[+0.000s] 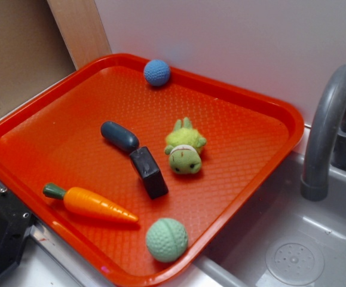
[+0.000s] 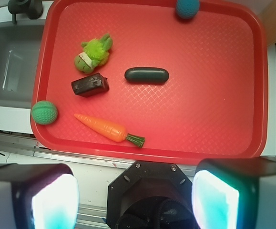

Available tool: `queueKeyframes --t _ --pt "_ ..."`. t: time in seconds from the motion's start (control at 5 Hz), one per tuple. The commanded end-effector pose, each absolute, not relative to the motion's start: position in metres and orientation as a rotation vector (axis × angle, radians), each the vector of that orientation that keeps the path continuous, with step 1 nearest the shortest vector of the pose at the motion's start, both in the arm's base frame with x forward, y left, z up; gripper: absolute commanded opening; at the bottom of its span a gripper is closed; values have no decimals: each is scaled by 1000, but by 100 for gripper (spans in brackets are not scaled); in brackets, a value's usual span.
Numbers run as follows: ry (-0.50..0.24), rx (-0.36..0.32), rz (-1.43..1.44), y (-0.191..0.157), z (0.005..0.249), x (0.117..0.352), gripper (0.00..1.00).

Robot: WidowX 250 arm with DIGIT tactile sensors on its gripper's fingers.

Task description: Grab the black box.

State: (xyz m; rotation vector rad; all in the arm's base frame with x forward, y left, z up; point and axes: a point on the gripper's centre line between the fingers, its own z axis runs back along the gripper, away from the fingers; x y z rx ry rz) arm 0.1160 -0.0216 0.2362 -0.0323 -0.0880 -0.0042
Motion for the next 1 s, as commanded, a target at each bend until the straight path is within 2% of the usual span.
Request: queueKeyframes --t 0.0,0.2,0.4,0.6,0.8 --pt "-88 -32 -4 -22 236 116 100" --pt "-42 18 42 -27 186 131 100" --pt "-66 -13 107 -68 161 148 100" --pt "-112 -33 137 -111 149 164 100" --pt "-131 -62 235 -128 139 183 100"
